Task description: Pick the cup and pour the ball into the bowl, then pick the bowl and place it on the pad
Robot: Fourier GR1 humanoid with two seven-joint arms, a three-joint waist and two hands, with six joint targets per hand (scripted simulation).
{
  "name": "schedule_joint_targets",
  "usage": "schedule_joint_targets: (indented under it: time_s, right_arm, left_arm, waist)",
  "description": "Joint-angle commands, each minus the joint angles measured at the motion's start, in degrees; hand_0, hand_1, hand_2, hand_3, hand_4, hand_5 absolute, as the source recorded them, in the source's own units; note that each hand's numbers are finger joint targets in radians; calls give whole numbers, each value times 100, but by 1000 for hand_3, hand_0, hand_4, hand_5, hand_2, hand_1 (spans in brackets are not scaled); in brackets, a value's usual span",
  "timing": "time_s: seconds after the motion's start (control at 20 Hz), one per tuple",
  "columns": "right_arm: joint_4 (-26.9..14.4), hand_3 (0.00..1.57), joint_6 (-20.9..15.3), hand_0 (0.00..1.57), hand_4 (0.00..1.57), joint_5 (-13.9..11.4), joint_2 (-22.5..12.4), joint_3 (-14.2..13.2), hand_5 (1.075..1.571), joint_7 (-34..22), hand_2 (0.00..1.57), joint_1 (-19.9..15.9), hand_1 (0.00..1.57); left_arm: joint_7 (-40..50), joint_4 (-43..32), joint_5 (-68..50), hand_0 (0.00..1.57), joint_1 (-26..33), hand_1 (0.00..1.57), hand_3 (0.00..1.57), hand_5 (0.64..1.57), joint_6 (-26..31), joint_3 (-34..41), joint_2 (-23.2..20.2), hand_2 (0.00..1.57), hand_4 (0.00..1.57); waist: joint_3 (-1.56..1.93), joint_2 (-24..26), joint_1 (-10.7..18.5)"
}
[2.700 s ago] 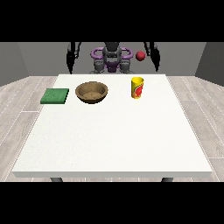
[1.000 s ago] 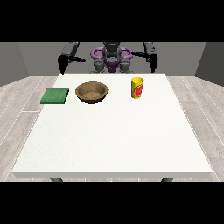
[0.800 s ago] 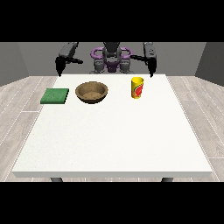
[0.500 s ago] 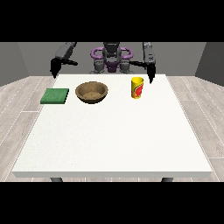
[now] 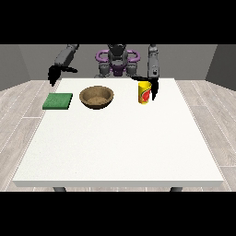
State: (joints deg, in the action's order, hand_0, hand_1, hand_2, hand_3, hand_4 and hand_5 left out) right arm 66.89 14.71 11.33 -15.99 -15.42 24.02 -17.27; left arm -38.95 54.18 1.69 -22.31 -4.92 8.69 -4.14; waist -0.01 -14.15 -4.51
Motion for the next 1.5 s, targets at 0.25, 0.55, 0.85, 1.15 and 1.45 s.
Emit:
schedule_joint_targets:
  time_s: [0.25, 0.55, 0.85, 1.15, 1.45]
  right_arm:
    - [-40, 0, 206, 0, 0, 153, -45, -2, 1562, 8, 0, -243, 0]
    - [-51, 0, 628, 0, 0, 409, -647, -319, 1557, -38, 0, -394, 0]
    - [-1109, 0, 830, 0, 0, 212, -952, -491, 1555, 163, 0, -46, 0]
    - [-1961, 0, 593, 0, 0, 126, -794, -596, 1560, 98, 0, 374, 0]
    - [-2423, 0, 601, 0, 0, 50, -1093, -731, 1558, 139, 0, 488, 0]
  left_arm:
    - [-673, -819, 875, 1289, -266, 1289, 1571, 1524, -1328, 69, -485, 1571, 789]
    - [-1008, -1428, 1030, 1331, -505, 1331, 1571, 1509, -2149, 217, -239, 1571, 864]
    - [387, -1074, 1742, 1356, -577, 1356, 1571, 1525, -2619, -460, -98, 1571, 950]
    - [1891, -634, 2722, 1381, -634, 1381, 1571, 1536, -2379, -1401, -118, 1571, 1033]
    - [3354, -600, 4146, 1367, -973, 1367, 1571, 1566, -2478, -2289, 22, 1571, 1114]
  waist:
    - [3, -247, -297]
    - [-4, -583, -610]
    - [10, 511, -236]
    - [16, 1760, 438]
    - [14, 2134, 772]
